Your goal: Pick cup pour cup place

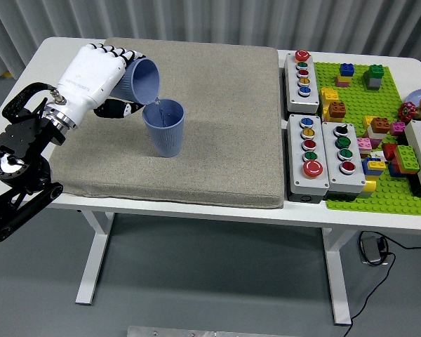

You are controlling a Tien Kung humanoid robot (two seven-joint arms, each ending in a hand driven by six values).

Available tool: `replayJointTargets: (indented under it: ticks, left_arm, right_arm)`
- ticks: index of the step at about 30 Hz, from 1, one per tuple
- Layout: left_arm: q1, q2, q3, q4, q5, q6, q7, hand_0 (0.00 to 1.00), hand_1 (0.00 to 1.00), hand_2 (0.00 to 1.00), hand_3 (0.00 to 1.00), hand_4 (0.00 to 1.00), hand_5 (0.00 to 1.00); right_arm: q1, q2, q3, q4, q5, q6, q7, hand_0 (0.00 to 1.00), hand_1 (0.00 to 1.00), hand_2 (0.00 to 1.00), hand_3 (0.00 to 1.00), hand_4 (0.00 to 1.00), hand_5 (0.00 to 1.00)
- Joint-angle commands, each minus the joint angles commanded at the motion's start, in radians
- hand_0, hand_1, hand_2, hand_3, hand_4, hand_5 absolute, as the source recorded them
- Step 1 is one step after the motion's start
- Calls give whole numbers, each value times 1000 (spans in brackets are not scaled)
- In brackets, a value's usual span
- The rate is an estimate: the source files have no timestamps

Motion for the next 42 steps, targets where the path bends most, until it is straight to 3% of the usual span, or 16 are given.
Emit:
replayJointTargets:
  ticks: [9,17,28,42]
  left_arm:
    - [-6,10,23,-13,0,0,26,494,530,565,569,718,163]
    - [-18,35,56,-27,0,-17,30,494,531,565,569,719,163]
    - [-28,44,74,-28,0,-14,39,500,531,566,568,703,142]
    - [-73,59,109,-29,0,-19,43,501,531,566,566,700,137]
  right_arm:
    - [-6,1,-1,1,0,-1,-1,673,598,563,577,2,47]
    - [-11,0,-7,0,14,-4,2,673,599,563,577,2,47]
    - [-15,0,-9,0,16,-5,2,673,599,566,578,2,47]
    - [-11,0,-10,-3,42,-11,13,673,599,564,579,2,47]
